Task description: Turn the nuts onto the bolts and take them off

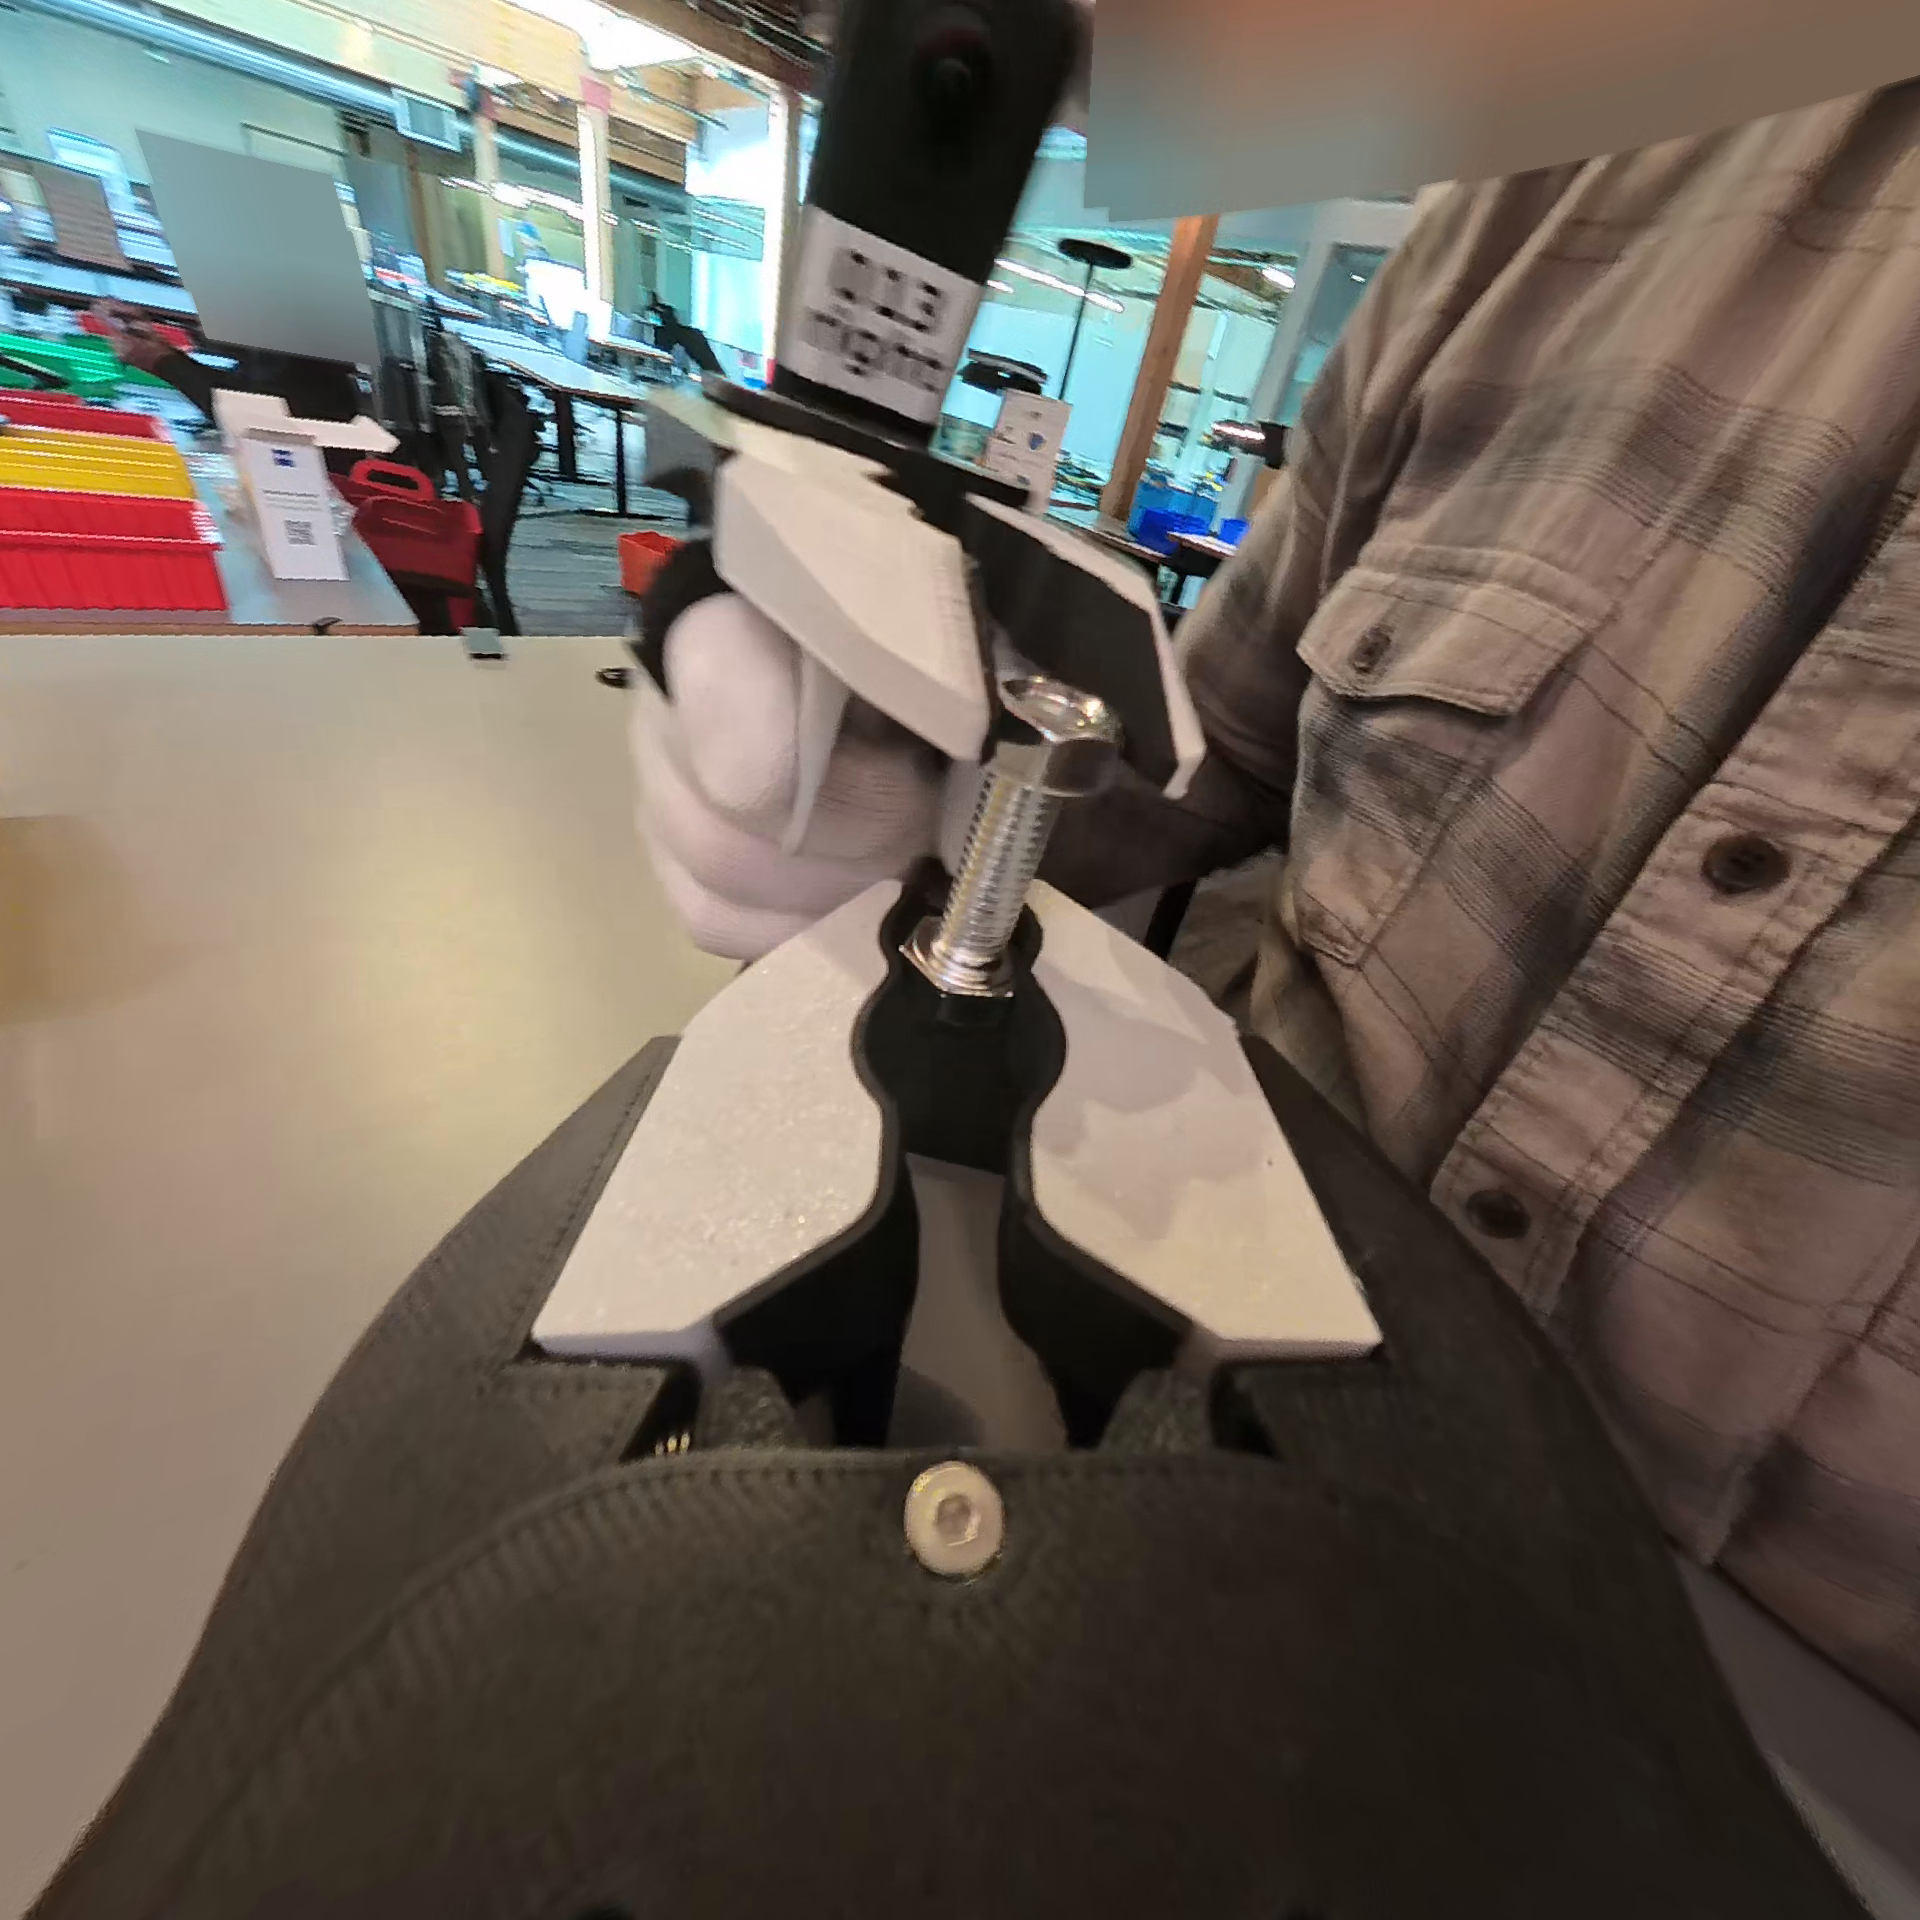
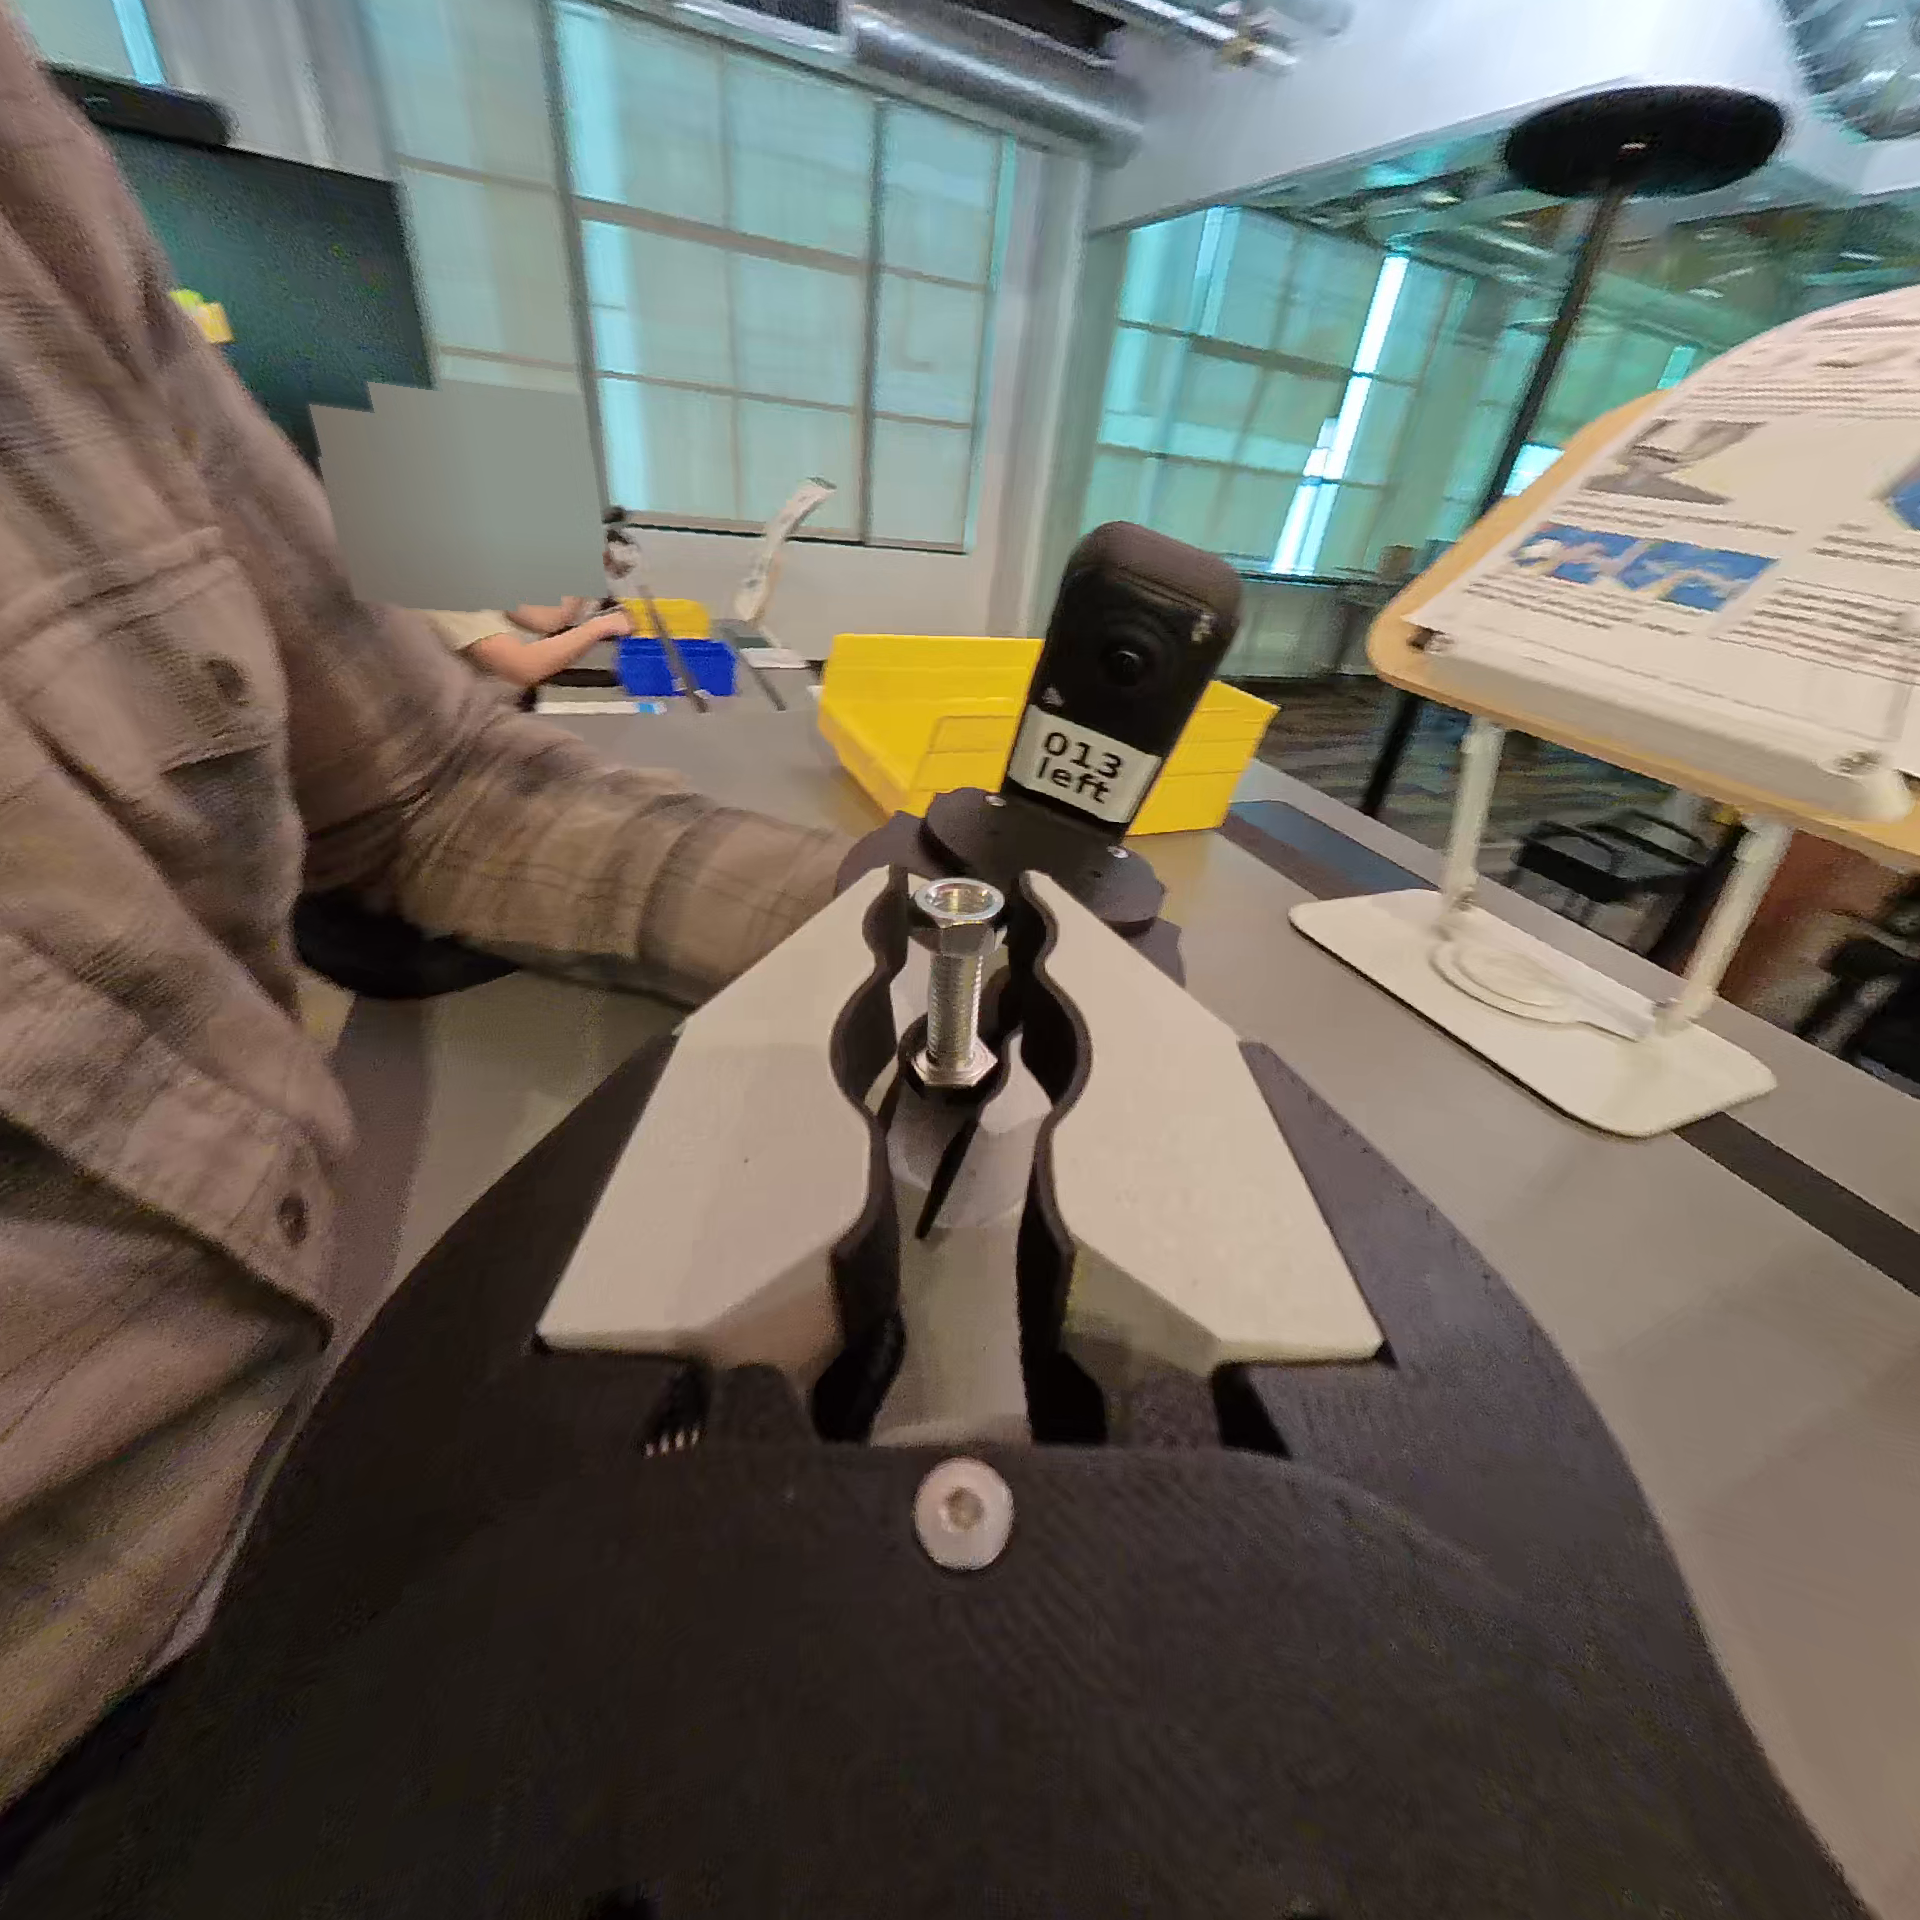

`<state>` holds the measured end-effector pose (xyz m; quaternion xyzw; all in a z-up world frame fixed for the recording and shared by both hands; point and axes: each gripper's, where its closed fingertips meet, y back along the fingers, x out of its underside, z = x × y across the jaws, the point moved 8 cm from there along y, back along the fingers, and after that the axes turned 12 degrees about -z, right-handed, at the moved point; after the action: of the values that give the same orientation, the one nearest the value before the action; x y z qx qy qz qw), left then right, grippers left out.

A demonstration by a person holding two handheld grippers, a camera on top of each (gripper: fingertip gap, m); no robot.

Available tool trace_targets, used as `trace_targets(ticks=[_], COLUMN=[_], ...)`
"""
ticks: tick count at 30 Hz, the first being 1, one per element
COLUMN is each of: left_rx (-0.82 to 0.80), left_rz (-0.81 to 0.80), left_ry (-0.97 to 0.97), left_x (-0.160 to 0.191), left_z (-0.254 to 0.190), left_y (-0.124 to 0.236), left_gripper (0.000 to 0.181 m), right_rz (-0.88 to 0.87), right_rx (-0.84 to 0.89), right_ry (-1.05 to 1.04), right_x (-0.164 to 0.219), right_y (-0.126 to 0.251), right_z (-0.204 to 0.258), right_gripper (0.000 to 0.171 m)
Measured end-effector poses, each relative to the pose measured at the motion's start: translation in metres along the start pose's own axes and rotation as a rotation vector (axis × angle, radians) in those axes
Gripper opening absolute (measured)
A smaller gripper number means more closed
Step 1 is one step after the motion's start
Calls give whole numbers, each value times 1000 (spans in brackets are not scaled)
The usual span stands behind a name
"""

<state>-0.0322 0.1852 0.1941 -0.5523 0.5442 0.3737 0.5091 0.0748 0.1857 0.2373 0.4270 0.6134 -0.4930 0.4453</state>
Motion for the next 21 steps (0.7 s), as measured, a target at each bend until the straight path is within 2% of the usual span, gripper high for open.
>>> trace_targets(ticks=[13,17,21], left_rx=[209,234,221], left_rz=[93,111,99], left_ry=[40,37,40], left_x=[12,15,13], left_z=[-26,-31,-28], left_y=[-29,-34,-30], left_gripper=[14,14,14], right_rz=[48,78,49], right_rx=[-912,-1054,-1046], right_ry=[-264,-300,-310], right_x=[-1,0,2], right_y=[-7,-15,-16], right_z=[-10,-6,-11], right_gripper=[17,17,17])
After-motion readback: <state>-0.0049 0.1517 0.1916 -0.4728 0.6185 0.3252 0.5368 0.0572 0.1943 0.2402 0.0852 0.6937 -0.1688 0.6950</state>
